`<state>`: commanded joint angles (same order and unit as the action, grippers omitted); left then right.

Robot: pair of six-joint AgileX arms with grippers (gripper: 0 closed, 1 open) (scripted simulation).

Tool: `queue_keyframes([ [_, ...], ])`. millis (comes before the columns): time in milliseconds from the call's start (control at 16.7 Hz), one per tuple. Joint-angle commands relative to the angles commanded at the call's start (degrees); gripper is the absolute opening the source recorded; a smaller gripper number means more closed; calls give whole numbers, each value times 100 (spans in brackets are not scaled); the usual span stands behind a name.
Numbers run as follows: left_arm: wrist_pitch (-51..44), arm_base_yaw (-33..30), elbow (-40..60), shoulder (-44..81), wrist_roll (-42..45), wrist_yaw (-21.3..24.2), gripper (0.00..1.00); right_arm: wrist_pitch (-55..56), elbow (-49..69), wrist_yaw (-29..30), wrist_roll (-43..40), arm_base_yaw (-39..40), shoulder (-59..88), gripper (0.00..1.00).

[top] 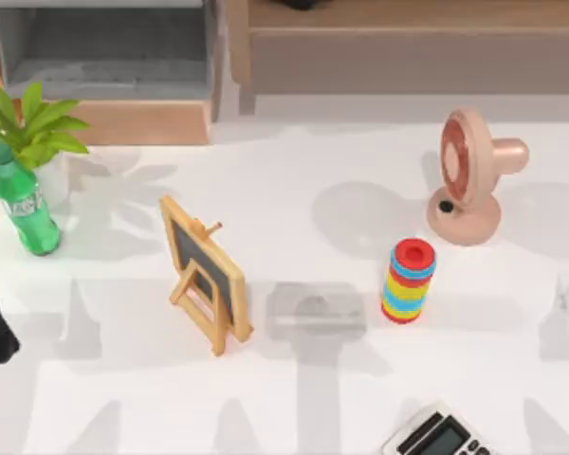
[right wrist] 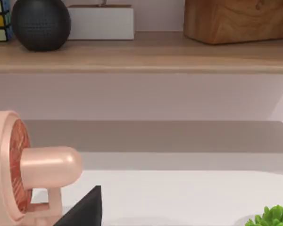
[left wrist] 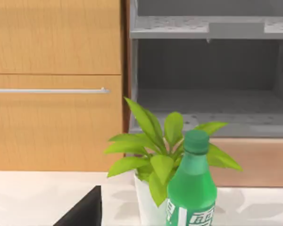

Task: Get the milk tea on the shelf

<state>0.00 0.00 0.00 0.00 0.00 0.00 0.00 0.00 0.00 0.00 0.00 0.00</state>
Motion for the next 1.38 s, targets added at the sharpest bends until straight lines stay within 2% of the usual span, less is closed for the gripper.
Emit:
queue_keyframes([
  [240,0,0,0,0,0,0,100,137,49,-65,13,-55,147,100],
  [540,0,0,0,0,0,0,100,1193,400,-540,67,-546,1380,100],
  [840,0,0,0,0,0,0,100,2952,936,-1304,85,-1437,3579,100],
  [1380,0,0,0,0,0,0,100,6677,1999,-2944,48,-3297,8402,100],
])
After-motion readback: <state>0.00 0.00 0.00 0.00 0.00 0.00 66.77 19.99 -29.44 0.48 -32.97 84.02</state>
